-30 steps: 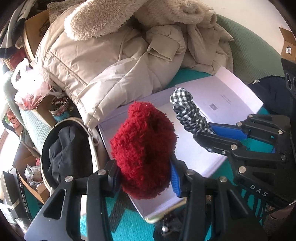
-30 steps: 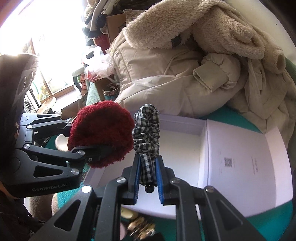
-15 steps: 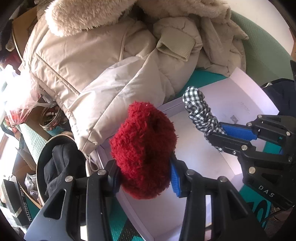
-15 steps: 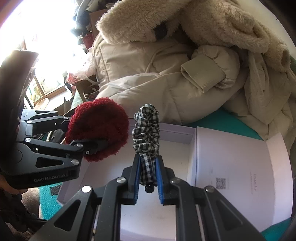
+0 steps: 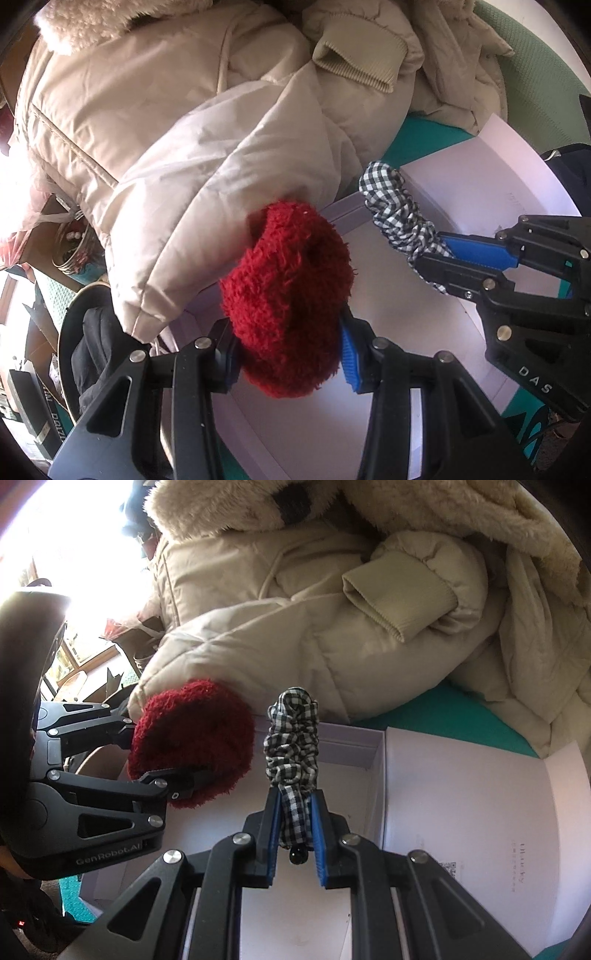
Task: Organize objects
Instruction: 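Lift and carry both scrunchies over the open white box with both tools, then open left tool dropping red scrunchie while right tool releases gingham scrunchie, then withdraw both open tools from the box toward the remaining hair clips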
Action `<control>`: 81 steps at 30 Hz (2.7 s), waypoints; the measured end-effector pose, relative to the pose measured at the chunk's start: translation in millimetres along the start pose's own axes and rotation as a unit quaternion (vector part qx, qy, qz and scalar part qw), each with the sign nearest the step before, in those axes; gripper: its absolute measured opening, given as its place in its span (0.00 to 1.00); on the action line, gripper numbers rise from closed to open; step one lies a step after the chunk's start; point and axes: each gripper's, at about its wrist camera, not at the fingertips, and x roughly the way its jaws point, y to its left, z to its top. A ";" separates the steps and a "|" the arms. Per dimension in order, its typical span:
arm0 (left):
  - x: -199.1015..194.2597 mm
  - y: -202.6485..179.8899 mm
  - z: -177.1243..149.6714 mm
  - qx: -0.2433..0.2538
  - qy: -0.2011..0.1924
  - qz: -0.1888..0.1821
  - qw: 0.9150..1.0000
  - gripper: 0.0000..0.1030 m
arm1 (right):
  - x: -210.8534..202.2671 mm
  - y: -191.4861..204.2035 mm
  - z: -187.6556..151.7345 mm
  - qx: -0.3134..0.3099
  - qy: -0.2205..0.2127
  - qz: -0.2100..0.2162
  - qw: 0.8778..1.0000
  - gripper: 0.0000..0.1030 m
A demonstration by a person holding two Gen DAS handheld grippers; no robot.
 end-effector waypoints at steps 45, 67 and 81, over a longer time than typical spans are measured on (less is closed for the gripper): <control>-98.6 7.3 -4.5 -0.037 -0.042 0.019 0.998 0.62 | -93.5 14.0 4.9 0.019 -0.048 -0.041 0.998 0.54; -201.5 -13.7 -62.1 -0.044 -0.094 0.023 0.994 0.62 | -186.9 51.6 -28.1 0.014 -0.092 -0.052 0.994 0.54; -240.9 -39.4 -114.1 -0.038 -0.100 0.019 0.994 0.62 | -223.3 73.9 -69.1 0.018 -0.096 -0.052 0.994 0.54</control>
